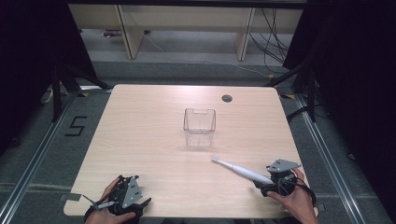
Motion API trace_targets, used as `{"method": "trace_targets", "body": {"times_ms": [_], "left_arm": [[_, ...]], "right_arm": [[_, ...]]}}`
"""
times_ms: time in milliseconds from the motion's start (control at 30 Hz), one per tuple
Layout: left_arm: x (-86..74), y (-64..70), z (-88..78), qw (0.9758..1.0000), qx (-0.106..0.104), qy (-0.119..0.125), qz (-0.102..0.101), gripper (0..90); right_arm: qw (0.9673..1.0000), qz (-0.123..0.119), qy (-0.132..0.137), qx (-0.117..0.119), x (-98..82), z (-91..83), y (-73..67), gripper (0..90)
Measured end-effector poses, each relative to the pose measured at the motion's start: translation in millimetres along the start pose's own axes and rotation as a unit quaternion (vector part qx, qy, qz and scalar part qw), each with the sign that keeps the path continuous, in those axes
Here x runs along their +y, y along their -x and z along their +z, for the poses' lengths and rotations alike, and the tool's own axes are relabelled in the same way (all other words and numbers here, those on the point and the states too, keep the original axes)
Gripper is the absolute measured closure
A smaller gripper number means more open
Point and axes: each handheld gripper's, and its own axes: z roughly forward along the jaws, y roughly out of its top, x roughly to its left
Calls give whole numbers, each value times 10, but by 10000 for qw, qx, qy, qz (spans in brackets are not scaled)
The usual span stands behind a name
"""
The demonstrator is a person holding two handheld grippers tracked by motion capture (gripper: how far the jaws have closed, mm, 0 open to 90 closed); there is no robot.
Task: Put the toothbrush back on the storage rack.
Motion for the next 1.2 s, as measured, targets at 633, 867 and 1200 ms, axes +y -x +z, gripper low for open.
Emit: {"method": "trace_targets", "body": {"times_ms": [633, 867, 1200], "left_arm": [[-4, -4, 1, 10000, -1, -3, -11, 155], [-8, -5, 3, 10000, 11, -1, -43, 155], [-7, -7, 2, 10000, -44, -26, -18, 155]], "right_arm": [[9999, -125, 80, -40, 33, -2, -15, 250], [9998, -178, 68, -9, 89, -12, -18, 253], [9993, -349, 86, -31, 161, -11, -34, 281]]}}
